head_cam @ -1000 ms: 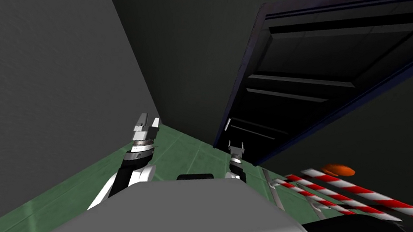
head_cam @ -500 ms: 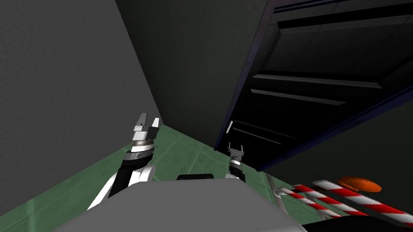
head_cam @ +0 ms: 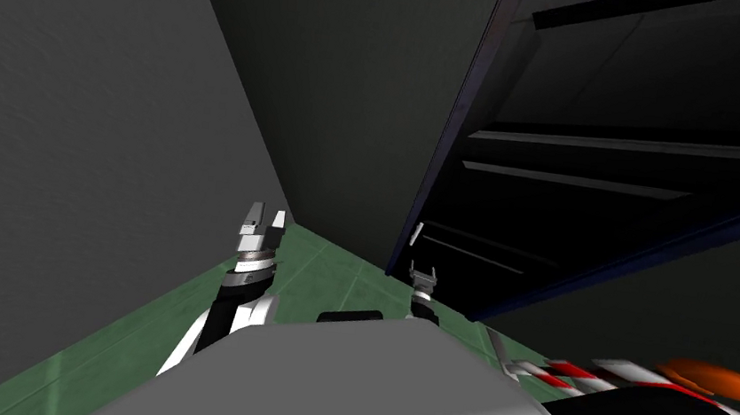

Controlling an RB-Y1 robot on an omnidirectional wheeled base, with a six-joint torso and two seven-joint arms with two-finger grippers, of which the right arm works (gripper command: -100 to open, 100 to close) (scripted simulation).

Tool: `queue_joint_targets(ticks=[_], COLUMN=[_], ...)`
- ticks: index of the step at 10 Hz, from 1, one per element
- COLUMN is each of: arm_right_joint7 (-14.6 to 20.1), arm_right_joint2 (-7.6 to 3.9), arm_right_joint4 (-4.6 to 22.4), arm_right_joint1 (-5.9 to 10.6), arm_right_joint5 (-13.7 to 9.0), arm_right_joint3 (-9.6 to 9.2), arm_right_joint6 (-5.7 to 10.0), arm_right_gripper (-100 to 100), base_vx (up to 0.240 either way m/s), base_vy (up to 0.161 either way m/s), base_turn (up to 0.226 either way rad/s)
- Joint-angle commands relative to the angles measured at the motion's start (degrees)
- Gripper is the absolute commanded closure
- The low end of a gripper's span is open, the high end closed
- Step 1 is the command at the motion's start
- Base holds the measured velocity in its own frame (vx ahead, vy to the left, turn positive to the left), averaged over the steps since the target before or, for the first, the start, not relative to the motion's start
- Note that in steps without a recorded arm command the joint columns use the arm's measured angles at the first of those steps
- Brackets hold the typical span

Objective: Pull the door open

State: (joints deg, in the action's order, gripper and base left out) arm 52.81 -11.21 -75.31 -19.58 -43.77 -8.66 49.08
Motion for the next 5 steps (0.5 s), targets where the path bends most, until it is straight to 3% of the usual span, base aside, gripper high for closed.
queue_joint_targets(ticks=[1, 5], arm_right_joint7=[1.4, 5.9], arm_right_joint2=[-0.19, -0.95], arm_right_joint4=[1.9, 7.4], arm_right_joint1=[0.53, 1.72], arm_right_joint5=[-1.1, -5.2], arm_right_joint3=[-0.39, -1.59], arm_right_joint6=[0.58, 2.05], arm_right_gripper=[-100, -100], base_vx=[0.093, 0.144], base_vy=[-0.037, -0.047], base_turn=[0.054, 0.073])
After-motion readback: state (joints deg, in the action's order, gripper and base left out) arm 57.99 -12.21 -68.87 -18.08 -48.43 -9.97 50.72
